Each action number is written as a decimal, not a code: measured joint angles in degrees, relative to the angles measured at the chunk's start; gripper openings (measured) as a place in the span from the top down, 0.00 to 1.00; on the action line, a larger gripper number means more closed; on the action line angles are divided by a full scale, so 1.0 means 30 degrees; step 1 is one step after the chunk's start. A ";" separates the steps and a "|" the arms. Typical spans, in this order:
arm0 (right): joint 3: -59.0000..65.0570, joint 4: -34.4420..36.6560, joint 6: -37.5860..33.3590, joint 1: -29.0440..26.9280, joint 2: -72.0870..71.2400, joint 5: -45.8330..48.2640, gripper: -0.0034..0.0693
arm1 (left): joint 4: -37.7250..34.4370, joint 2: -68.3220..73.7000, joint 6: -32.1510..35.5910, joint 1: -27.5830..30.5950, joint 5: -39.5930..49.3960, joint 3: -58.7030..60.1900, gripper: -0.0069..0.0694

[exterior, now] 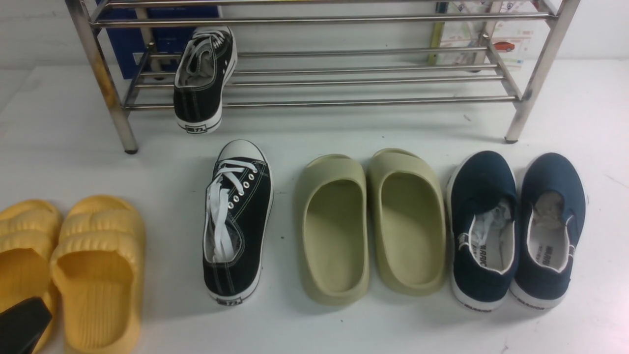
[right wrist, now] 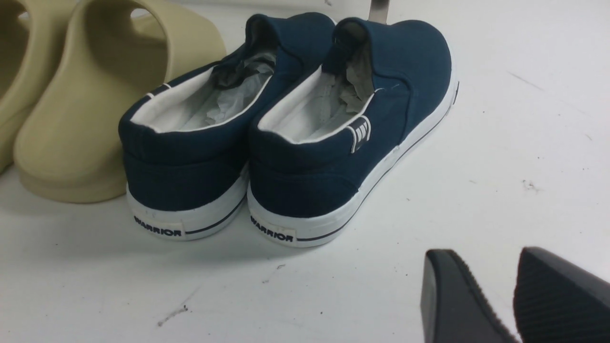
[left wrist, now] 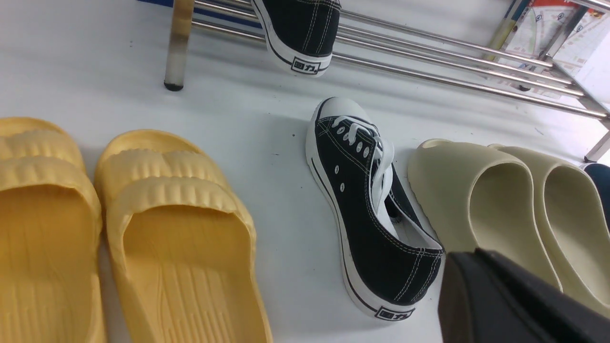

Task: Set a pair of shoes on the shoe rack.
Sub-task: Use the left arm to grab the shoe closest to it, then use the left arm to put a shoe into the shoe rack

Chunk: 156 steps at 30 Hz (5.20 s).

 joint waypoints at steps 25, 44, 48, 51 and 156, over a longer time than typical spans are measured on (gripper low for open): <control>0.0000 0.0000 0.0000 0.0000 0.0000 0.0000 0.62 | -0.6698 1.3484 0.3202 0.0000 -0.1147 -0.7195 0.87; 0.0000 0.0000 0.0000 0.0000 0.0000 0.0000 0.62 | 0.2518 2.7570 -0.4857 -0.3560 0.2817 -1.3438 0.33; 0.0000 0.0000 0.0000 0.0000 0.0000 0.0000 0.62 | 0.4474 2.8863 -0.6936 -0.3723 0.2811 -1.4066 0.25; 0.0000 0.0000 0.0000 0.0000 0.0000 0.0000 0.62 | 0.4549 2.9362 -0.6877 -0.3742 0.2732 -1.4114 0.24; 0.0000 -0.0081 0.0000 0.0000 0.0000 0.0000 0.62 | 0.9899 4.0702 -1.0184 -0.4542 0.3275 -3.3612 0.69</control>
